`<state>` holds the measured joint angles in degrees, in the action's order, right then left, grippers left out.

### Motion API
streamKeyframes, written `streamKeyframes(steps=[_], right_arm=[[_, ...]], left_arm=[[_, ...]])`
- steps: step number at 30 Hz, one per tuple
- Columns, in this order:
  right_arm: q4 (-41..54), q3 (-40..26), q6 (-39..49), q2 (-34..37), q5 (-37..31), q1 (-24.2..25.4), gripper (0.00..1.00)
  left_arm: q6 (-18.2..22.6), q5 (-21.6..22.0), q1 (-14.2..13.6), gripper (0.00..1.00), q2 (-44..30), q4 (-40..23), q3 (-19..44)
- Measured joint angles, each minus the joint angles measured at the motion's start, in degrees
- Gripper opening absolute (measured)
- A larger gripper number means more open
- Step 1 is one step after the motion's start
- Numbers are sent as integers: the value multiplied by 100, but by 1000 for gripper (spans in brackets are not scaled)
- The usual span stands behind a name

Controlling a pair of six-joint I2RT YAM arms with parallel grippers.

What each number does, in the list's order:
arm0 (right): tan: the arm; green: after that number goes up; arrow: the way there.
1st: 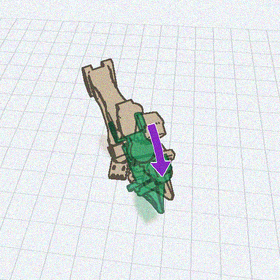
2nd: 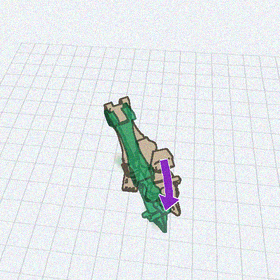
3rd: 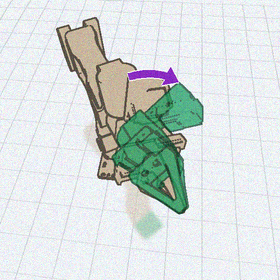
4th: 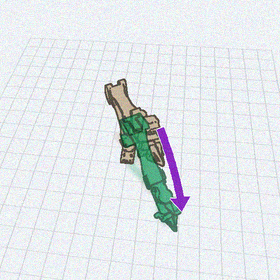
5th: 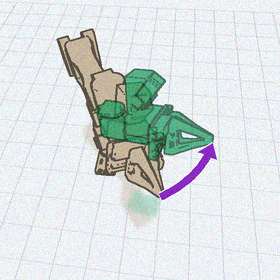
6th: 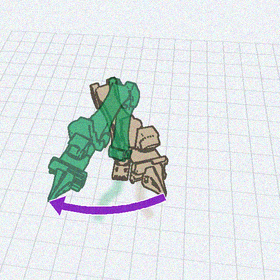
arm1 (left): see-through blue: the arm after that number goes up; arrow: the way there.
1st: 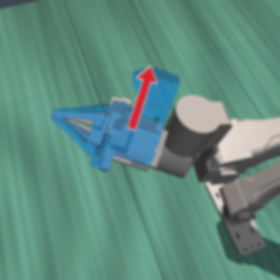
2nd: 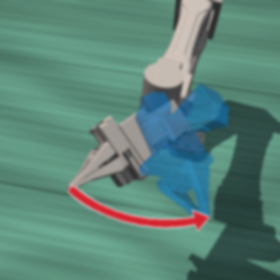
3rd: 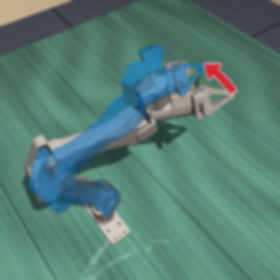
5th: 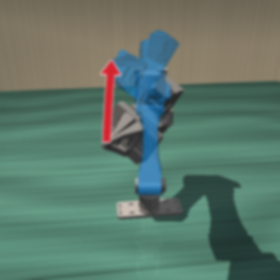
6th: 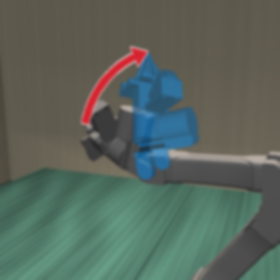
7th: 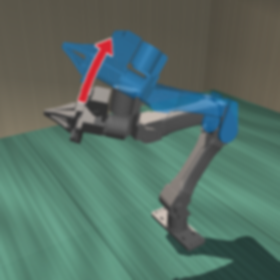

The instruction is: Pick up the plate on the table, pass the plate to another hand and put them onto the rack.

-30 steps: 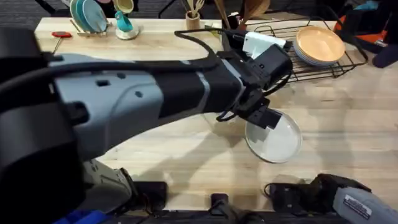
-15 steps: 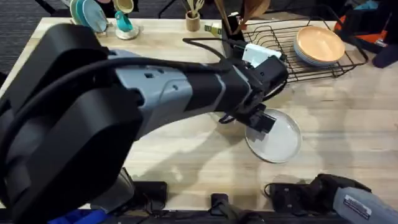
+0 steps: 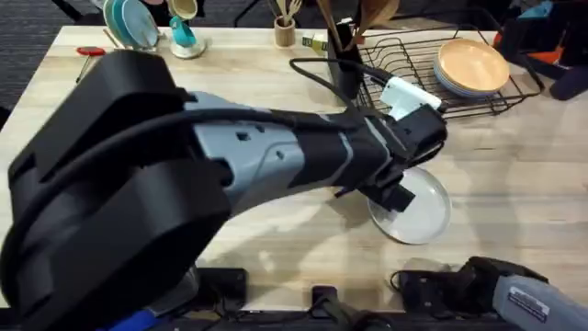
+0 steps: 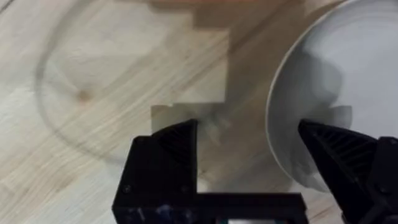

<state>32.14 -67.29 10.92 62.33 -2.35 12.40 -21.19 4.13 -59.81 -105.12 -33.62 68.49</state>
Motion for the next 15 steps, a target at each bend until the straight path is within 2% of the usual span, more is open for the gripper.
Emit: streamKeyframes(steps=[4, 9, 15], right_arm=[[0, -2, 0, 0, -1, 0, 994], [2, -2, 0, 0, 0, 0, 994], [2, -2, 0, 0, -2, 0, 994]], left_arm=[[-2, -17, -33, 924, 0, 1, 2], [22, -97, -44, 679, 0, 8, 4], [25, -176, -79, 315, 0, 21, 17]])
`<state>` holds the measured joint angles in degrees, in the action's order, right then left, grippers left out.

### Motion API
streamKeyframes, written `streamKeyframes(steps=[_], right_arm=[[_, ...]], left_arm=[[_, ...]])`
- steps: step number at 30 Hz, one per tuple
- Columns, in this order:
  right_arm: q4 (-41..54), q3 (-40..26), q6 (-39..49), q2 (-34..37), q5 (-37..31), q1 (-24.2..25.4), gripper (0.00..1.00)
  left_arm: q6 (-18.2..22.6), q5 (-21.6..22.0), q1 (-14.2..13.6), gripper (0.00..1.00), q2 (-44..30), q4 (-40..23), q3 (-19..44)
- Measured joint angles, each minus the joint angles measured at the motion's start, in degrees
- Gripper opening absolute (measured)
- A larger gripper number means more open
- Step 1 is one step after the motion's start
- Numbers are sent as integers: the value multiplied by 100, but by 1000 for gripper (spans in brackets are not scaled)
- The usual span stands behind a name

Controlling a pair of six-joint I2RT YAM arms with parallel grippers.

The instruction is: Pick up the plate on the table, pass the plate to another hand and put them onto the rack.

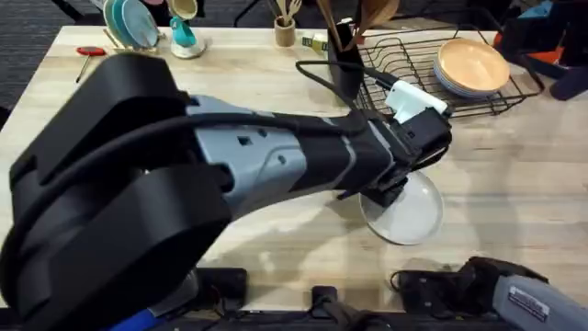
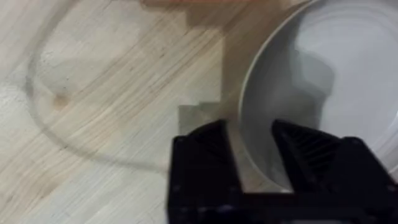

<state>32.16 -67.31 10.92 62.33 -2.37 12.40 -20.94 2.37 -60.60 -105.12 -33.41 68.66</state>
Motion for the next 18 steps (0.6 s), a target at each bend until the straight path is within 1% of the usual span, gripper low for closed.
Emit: streamKeyframes(steps=[2, 3, 7, 9, 18], right_arm=[[0, 0, 0, 0, 1, 0, 995], [0, 0, 0, 0, 0, 0, 995], [0, 0, 0, 0, 0, 0, 995], [0, 0, 0, 0, 2, 0, 995], [2, -2, 0, 0, 2, 0, 995]], left_arm=[[-7, 34, 9, 214, 0, 9, 12], [-10, 26, 24, 182, 2, 15, 19], [-14, -20, 92, 128, -5, 42, 40], [-36, -95, 134, 61, -4, 79, 53], [-50, -286, 491, 40, -4, 67, 81]])
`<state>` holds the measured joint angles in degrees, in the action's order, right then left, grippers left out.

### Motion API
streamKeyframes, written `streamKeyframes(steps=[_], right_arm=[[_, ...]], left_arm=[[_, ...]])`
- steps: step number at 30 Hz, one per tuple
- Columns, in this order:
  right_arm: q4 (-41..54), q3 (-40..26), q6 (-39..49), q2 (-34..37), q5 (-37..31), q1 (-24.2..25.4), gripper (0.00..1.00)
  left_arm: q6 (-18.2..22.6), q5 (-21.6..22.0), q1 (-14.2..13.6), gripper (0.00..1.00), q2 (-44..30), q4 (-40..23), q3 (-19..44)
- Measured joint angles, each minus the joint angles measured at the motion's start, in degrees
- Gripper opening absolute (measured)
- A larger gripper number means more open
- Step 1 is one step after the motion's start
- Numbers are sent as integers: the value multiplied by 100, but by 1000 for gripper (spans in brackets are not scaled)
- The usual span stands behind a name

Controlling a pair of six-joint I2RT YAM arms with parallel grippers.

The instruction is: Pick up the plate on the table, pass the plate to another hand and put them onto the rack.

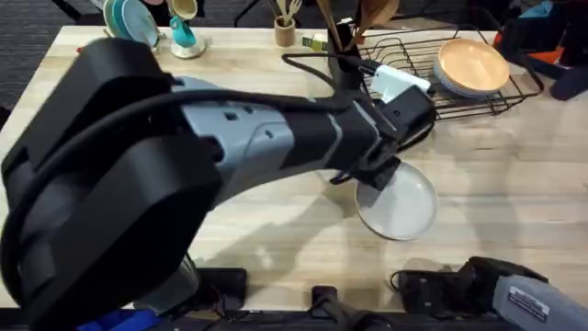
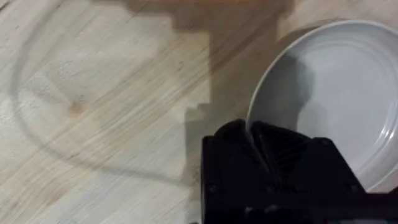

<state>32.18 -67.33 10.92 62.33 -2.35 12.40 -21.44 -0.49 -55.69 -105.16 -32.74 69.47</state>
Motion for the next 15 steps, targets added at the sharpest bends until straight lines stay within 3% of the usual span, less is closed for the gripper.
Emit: streamKeyframes(steps=[15], right_arm=[[-2, 0, 0, 0, 0, 0, 995]], left_arm=[[15, 78, 852, 42, -2, -1206, 736]])
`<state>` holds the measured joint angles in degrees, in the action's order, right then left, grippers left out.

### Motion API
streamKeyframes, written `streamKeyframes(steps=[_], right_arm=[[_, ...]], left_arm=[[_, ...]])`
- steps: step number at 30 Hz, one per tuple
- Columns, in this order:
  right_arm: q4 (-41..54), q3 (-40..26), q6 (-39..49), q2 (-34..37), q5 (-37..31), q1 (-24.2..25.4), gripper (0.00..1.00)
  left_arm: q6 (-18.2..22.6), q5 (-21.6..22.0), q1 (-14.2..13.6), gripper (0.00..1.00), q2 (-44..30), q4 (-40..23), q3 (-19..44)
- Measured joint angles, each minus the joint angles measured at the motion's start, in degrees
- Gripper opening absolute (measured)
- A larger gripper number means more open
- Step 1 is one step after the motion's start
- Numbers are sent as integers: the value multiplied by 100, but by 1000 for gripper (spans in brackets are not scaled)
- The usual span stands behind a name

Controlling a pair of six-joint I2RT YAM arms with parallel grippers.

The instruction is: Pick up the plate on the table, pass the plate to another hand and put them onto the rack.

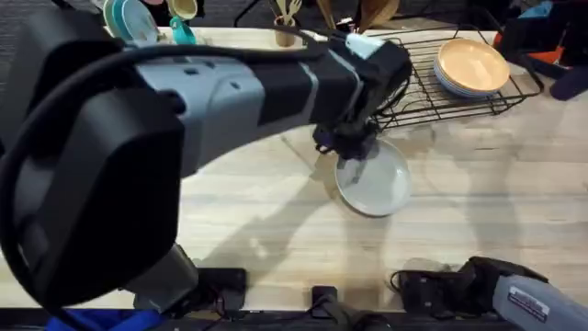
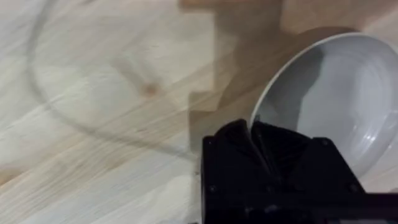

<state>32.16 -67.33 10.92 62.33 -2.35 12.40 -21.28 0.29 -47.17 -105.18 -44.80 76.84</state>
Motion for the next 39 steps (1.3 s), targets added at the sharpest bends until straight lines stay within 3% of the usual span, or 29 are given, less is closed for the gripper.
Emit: streamKeyframes(steps=[18, 31, 39], right_arm=[[0, 0, 0, 0, 0, 0, 995], [0, 0, 0, 0, 0, 0, 995], [0, 0, 0, 0, -2, 0, 995]], left_arm=[[1050, 223, 577, 42, -94, -1472, 821], [1577, 280, 614, 42, -61, -1650, 1124], [1857, 340, 860, 42, 391, -1655, 1126]])
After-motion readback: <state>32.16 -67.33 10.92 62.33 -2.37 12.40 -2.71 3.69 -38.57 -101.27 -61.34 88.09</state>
